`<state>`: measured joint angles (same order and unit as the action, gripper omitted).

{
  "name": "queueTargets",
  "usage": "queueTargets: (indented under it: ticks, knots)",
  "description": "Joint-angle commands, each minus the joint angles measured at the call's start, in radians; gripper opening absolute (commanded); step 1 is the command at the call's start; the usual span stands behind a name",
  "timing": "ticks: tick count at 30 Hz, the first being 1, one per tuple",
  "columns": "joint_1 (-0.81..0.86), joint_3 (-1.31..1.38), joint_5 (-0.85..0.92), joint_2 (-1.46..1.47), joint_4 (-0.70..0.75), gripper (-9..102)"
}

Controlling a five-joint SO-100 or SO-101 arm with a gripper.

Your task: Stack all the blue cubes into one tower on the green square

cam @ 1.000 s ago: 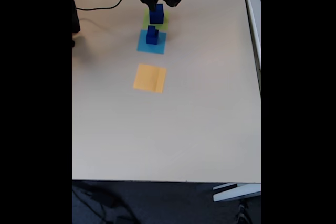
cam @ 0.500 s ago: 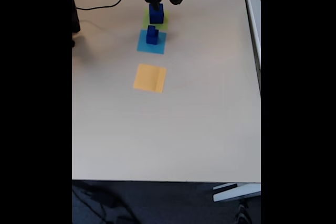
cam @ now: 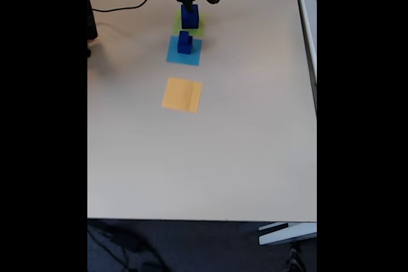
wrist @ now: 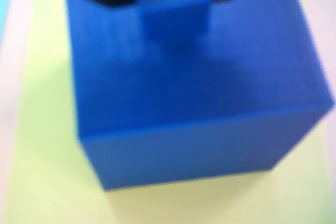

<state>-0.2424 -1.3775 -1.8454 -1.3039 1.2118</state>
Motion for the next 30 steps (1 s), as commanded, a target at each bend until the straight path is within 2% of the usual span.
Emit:
queueTargets:
  ticks: [1, 17, 30]
  knots:
    - [0.006, 0.051, 0.014, -0.005, -0.006, 0]
    - [0.006, 0.051, 0.014, 0.002, -0.009, 4]
    - [0.011, 0.051, 0.037, -0.015, -0.020, 18]
